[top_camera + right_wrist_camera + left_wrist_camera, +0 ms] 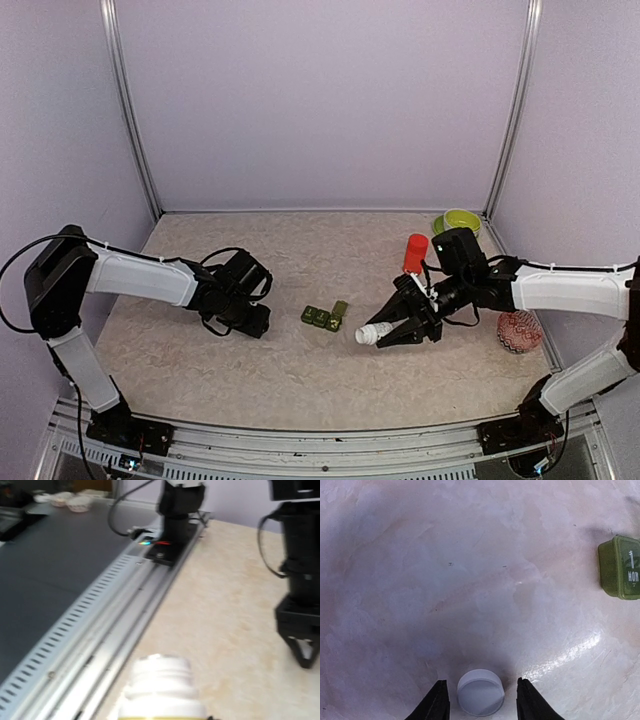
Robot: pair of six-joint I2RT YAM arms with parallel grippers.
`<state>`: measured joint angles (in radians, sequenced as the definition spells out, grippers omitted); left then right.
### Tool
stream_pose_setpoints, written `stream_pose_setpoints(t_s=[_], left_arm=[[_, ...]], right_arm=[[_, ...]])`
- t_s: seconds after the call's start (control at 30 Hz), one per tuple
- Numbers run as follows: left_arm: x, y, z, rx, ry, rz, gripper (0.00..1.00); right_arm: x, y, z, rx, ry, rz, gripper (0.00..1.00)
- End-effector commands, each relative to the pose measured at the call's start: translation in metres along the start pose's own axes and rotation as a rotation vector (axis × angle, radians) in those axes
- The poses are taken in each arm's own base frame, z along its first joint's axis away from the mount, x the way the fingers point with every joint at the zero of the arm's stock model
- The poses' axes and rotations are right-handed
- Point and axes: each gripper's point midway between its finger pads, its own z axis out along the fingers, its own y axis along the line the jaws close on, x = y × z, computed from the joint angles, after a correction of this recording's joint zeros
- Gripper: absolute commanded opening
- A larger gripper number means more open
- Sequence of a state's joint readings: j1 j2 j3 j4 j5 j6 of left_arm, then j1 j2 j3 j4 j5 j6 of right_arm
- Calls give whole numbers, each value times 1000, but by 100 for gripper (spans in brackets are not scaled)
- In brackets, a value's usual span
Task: Sort the pills into containers
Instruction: Pick up the lid of the pill bottle from the center of the board.
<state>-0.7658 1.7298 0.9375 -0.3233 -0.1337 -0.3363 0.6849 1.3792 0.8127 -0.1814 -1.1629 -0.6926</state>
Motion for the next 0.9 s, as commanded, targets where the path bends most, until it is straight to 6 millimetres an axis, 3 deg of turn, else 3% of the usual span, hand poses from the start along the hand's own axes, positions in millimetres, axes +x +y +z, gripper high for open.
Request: stream_pose_setpoints(t_s=[0.0,0.2,0.87], left_arm=[[-7,-4,-12,21,-35,-7,45],[-6,-3,-13,17,-33,-6,40],[7,0,3,-1,11,8,39]], right_arm=[[-20,-21,-8,184,-35,-130,25],[-16,-23,-14,276,-32,-139,26],[-12,-17,-14,269,-32,-112,25]])
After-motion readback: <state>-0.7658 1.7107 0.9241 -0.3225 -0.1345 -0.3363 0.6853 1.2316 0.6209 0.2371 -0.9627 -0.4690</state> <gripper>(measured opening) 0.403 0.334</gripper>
